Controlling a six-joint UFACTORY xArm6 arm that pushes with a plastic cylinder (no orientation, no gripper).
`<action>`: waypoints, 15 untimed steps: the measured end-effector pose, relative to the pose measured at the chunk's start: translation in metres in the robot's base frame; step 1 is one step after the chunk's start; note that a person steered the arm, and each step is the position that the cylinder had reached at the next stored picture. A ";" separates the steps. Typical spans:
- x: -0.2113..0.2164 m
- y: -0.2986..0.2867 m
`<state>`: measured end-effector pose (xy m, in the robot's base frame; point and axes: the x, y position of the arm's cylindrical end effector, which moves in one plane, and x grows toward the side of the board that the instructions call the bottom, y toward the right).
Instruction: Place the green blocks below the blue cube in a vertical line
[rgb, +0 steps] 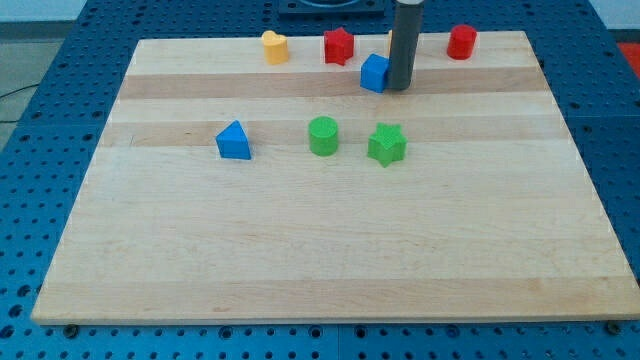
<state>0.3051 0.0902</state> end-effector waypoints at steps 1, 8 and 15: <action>0.016 0.000; 0.137 -0.047; 0.143 -0.157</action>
<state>0.4484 -0.0666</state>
